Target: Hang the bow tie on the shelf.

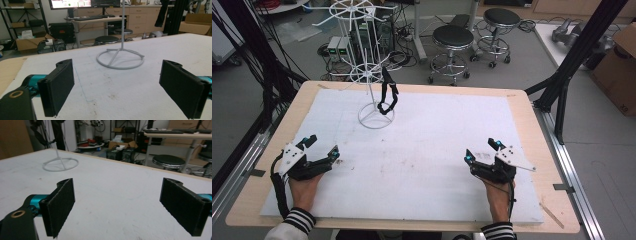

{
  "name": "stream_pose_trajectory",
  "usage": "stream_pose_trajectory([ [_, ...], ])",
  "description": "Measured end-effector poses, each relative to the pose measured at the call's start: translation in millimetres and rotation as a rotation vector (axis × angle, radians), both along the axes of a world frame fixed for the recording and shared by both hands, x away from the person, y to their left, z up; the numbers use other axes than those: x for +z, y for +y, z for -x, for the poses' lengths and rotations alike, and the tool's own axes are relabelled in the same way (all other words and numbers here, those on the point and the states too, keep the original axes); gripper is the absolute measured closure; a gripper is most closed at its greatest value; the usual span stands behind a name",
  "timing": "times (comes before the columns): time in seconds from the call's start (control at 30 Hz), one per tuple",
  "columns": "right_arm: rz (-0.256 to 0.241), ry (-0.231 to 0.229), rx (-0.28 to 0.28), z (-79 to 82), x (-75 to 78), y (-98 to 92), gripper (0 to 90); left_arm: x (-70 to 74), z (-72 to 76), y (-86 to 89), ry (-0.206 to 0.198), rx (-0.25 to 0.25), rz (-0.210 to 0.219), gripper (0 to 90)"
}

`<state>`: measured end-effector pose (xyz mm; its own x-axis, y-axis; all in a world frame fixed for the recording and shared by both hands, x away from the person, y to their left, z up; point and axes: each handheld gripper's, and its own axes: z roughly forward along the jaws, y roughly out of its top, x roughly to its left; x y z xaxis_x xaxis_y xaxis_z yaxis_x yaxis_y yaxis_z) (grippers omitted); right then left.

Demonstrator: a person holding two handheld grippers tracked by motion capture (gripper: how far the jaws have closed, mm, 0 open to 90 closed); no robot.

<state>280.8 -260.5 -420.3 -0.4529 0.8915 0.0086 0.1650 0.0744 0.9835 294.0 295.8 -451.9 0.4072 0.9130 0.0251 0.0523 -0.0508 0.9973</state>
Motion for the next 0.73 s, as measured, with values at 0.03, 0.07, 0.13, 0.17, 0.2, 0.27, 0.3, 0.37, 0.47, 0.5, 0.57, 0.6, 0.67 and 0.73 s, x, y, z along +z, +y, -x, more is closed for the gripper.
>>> stream_pose_trajectory([
  [0.03, 0.0, 0.0, 0.0, 0.0, 0.0, 0.0, 11.8, 0.0, 0.0, 0.0, 0.0, 0.001, 0.0, 12.9],
  [0.07, -0.016, -0.009, -0.016, 2.5, -7.9, -3.0, 11.8, 0.1, 0.0, 0.1, 0.0, 0.001, -0.001, 12.9],
  [0.13, -0.018, -0.024, -0.034, 3.8, -14.1, -5.0, 11.8, 0.0, -0.1, 0.0, 0.001, 0.001, 0.0, 12.9],
  [0.17, -0.018, -0.024, -0.034, 3.8, -14.1, -5.0, 11.8, 0.1, -0.1, 0.0, 0.002, 0.002, 0.0, 12.9],
  [0.2, -0.025, -0.018, -0.038, 4.3, -16.6, -5.6, 11.7, 0.1, -0.3, -0.1, 0.001, 0.004, 0.002, 12.9],
  [0.27, -0.026, -0.014, -0.046, 4.3, -22.6, -5.2, 11.7, 0.1, -0.3, -0.3, 0.002, 0.004, 0.001, 12.9],
  [0.3, -0.012, -0.014, -0.048, 4.0, -25.7, -4.8, 11.8, 0.1, -0.2, -0.3, 0.003, 0.005, 0.0, 12.9],
  [0.37, 0.006, -0.035, -0.068, 6.5, -29.7, -2.0, 11.8, 0.2, -0.3, -0.4, 0.003, 0.004, -0.001, 12.9],
  [0.47, 0.011, -0.033, -0.069, 7.5, -30.1, -1.0, 11.8, 0.1, -0.2, -0.2, 0.004, 0.004, 0.001, 12.8],
  [0.5, 0.011, -0.034, -0.069, 7.4, -30.2, -1.3, 11.8, 0.2, -0.1, 0.3, 0.005, 0.004, -0.001, 12.8],
  [0.57, 0.012, -0.034, -0.073, 7.4, -30.5, -0.9, 11.8, 0.1, -0.1, 0.3, 0.003, 0.004, 0.001, 12.8],
  [0.6, 0.023, -0.039, -0.071, 7.5, -30.5, 0.2, 11.8, 0.1, 0.1, 0.7, 0.003, 0.004, 0.001, 12.8],
  [0.67, 0.029, -0.041, -0.073, 7.7, -30.5, 0.3, 11.8, -0.2, 0.8, 0.8, -0.005, 0.001, 0.007, 12.7],
  [0.73, 0.025, -0.039, -0.071, 7.6, -30.6, 0.3, 11.8, -0.5, 1.5, 1.0, -0.014, 0.006, 0.012, 12.8],
])
